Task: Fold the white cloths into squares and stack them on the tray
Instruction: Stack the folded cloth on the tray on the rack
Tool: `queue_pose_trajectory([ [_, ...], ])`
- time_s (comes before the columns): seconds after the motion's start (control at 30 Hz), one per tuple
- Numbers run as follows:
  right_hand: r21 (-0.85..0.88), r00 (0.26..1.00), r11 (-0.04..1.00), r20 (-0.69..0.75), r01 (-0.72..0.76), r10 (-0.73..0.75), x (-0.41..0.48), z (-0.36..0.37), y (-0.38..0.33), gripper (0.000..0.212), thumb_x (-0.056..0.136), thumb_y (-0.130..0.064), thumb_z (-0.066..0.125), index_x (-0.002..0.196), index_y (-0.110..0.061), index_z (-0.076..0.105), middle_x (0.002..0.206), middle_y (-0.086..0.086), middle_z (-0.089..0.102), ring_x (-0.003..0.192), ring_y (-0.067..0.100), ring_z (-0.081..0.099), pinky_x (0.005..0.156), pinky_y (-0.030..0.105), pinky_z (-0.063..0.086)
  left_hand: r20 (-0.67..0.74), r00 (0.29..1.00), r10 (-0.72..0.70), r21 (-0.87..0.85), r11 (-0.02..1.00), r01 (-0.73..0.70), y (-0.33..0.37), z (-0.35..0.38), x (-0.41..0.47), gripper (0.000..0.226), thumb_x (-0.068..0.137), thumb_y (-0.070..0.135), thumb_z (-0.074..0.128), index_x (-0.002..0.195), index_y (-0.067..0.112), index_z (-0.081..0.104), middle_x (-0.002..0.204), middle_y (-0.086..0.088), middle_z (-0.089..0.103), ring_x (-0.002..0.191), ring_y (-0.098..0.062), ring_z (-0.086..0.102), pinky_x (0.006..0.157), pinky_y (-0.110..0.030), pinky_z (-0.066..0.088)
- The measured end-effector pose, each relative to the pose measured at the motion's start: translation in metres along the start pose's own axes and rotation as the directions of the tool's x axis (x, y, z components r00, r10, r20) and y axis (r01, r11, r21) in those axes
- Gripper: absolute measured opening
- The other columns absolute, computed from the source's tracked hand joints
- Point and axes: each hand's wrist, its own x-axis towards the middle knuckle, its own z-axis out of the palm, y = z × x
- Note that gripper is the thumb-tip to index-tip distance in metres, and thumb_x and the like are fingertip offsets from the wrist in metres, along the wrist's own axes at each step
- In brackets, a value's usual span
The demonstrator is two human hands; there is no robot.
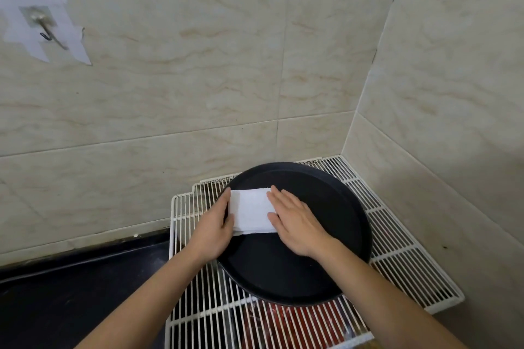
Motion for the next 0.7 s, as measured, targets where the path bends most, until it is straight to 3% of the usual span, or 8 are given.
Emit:
queue_pose_trajectory([
  [0.13, -0.078, 0.996, 0.996, 0.082, -0.035, 0.042, -0.002, 0.010, 0.003, 0.064, 0.104, -0.052, 0.011, 0.159, -0.020, 0.012, 0.167, -0.006, 0.004, 0.154, 0.016, 0.004, 0.125, 0.039, 0.009, 0.087, 0.996, -0.004, 0.204, 0.979, -0.014, 0.000, 0.004, -0.005, 0.061, 0.103, 0.019, 0.041, 0.158, 0.016, 0.015, 0.150, -0.011, 0.046, 0.128, -0.029, 0.052, 0.102, -0.031, 0.040],
  [0.23, -0.031, 0.997, 0.998, 0.051, -0.049, 0.050, -0.009, 0.005, 0.000, 0.065, 0.103, -0.052, 0.013, 0.160, -0.020, 0.009, 0.167, -0.006, 0.002, 0.154, 0.016, 0.005, 0.125, 0.037, 0.010, 0.091, 0.995, -0.036, 0.141, 0.990, 0.023, 0.006, -0.002, -0.006, 0.061, 0.103, 0.017, 0.041, 0.158, 0.013, 0.013, 0.159, -0.007, 0.032, 0.140, -0.026, 0.039, 0.110, -0.025, 0.029],
  [0.33, 0.029, 0.997, 0.998, -0.047, -0.056, 0.058, -0.023, -0.014, -0.008, 0.060, 0.107, -0.047, 0.021, 0.160, -0.025, 0.004, 0.167, -0.007, -0.005, 0.153, 0.013, 0.000, 0.124, 0.036, 0.007, -0.011, 1.000, 0.008, 0.112, 0.994, -0.006, 0.015, -0.018, -0.017, 0.059, 0.103, 0.018, 0.043, 0.156, 0.013, 0.018, 0.160, -0.005, 0.028, 0.147, -0.022, 0.028, 0.113, -0.021, 0.019],
  [0.43, -0.010, 0.987, 1.000, -0.158, -0.030, 0.028, -0.037, -0.042, -0.019, 0.061, 0.106, -0.050, 0.022, 0.159, -0.027, 0.004, 0.167, -0.006, -0.010, 0.153, 0.013, -0.002, 0.123, 0.036, 0.005, -0.138, 0.983, 0.124, 0.327, 0.942, -0.073, 0.020, -0.042, -0.034, 0.060, 0.104, 0.039, 0.035, 0.156, 0.014, 0.018, 0.163, -0.008, 0.021, 0.151, -0.023, 0.014, 0.122, -0.038, 0.018],
  [0.53, -0.105, 0.952, 0.994, -0.300, 0.030, -0.060, -0.045, -0.053, -0.034, 0.062, 0.106, -0.052, 0.022, 0.159, -0.026, 0.007, 0.167, -0.001, -0.007, 0.154, 0.016, -0.003, 0.125, 0.039, 0.007, -0.269, 0.943, 0.194, 0.529, 0.848, -0.024, 0.028, -0.067, -0.065, 0.068, 0.100, 0.055, 0.018, 0.158, 0.019, 0.017, 0.165, -0.005, 0.011, 0.152, -0.025, 0.004, 0.121, -0.049, 0.018],
  [0.6, -0.146, 0.923, 0.986, -0.365, 0.075, -0.124, -0.048, -0.047, -0.050, 0.062, 0.105, -0.054, 0.022, 0.159, -0.027, 0.010, 0.168, 0.003, -0.005, 0.154, 0.020, -0.004, 0.125, 0.041, 0.006, -0.331, 0.926, 0.181, 0.588, 0.807, 0.053, 0.033, -0.079, -0.094, 0.068, 0.099, 0.060, 0.016, 0.158, 0.028, 0.016, 0.166, -0.006, 0.006, 0.152, -0.029, -0.001, 0.119, -0.054, 0.014],
  [0.7, -0.157, 0.911, 0.973, -0.351, 0.170, -0.216, -0.050, -0.022, -0.083, 0.063, 0.103, -0.059, 0.019, 0.159, -0.030, 0.011, 0.167, 0.003, -0.009, 0.154, 0.026, -0.009, 0.124, 0.045, 0.001, -0.384, 0.920, 0.077, 0.644, 0.737, 0.207, 0.026, -0.088, -0.144, 0.070, 0.095, 0.069, 0.012, 0.157, 0.036, 0.015, 0.166, -0.007, 0.003, 0.152, -0.036, -0.003, 0.116, -0.064, 0.010],
])
